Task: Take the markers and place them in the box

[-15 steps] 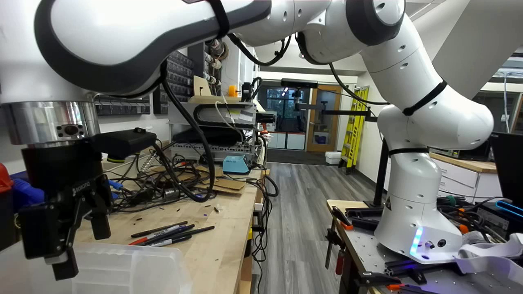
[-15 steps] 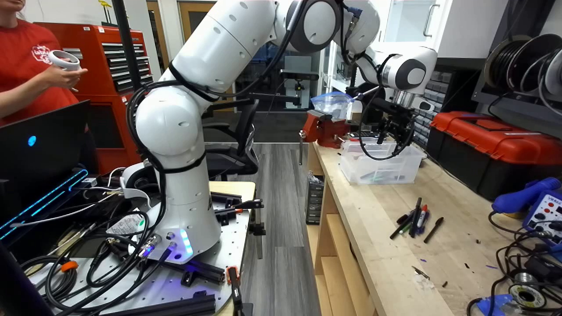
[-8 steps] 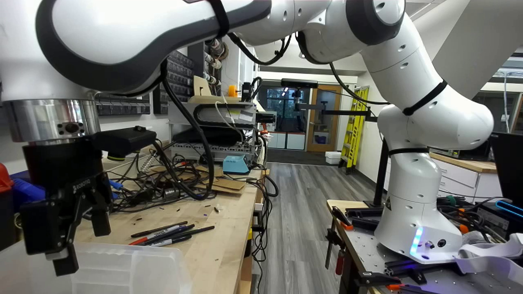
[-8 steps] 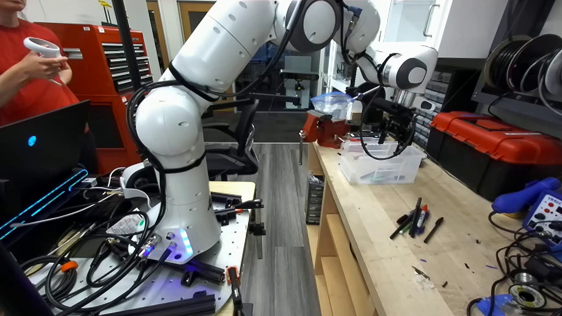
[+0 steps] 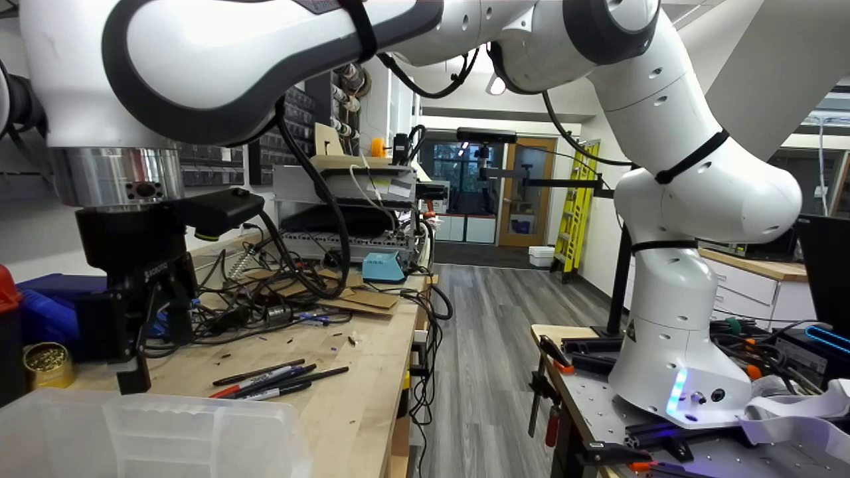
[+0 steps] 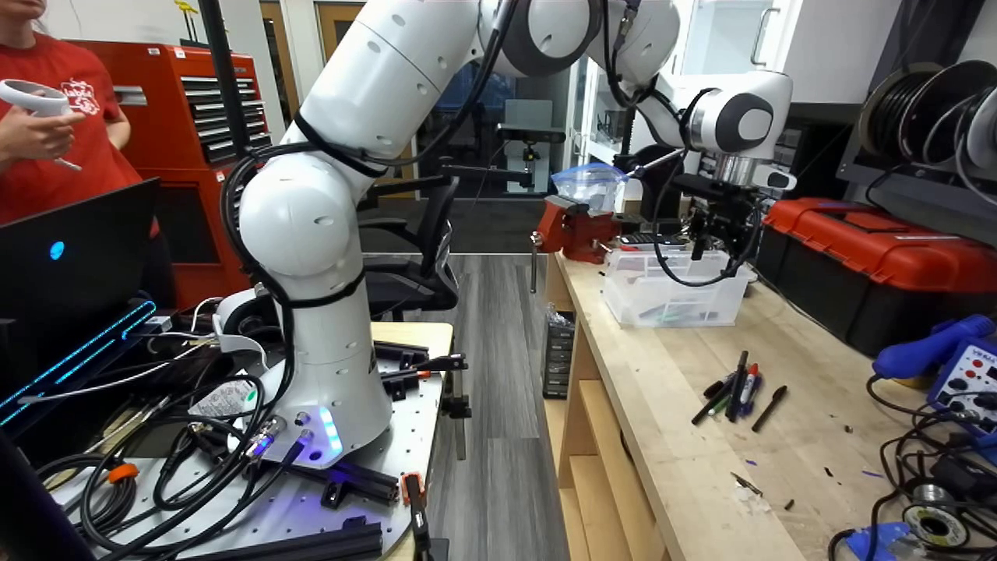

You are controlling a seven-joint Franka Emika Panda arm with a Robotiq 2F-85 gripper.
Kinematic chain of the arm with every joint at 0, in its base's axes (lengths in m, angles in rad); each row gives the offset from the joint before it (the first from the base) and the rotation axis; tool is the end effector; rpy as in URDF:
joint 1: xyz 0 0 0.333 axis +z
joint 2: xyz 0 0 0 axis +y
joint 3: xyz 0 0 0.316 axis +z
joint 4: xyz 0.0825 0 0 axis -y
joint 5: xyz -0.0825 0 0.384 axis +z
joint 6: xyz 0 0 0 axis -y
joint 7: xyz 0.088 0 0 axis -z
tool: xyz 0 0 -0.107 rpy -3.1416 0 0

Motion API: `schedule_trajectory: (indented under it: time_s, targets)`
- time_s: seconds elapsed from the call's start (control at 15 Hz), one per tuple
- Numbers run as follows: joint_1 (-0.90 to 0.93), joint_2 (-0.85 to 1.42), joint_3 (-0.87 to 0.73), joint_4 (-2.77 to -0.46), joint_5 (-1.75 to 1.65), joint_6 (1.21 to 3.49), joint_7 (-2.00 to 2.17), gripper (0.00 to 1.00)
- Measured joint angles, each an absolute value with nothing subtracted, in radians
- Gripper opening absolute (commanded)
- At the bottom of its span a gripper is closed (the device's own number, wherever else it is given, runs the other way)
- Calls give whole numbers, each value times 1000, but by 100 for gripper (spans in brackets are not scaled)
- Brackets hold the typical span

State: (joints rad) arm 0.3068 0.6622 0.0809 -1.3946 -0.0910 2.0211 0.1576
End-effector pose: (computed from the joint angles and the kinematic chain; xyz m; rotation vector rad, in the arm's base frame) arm 0.6743 0.2573 0.3161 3.0771 0.3943 -0.0367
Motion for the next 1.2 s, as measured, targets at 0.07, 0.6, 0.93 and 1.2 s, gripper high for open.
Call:
schedule_trajectory:
  time_s: [0.07, 0.6, 0.93, 1.2]
  targets:
    - [298, 654, 78, -1413, -97, 2041, 157, 100]
    - [209, 572, 42, -1624, -131, 2211, 100, 100]
    - [150, 538, 45, -1730, -131, 2259, -89, 100]
    - [115, 531, 48, -1785, -135, 2306, -251, 100]
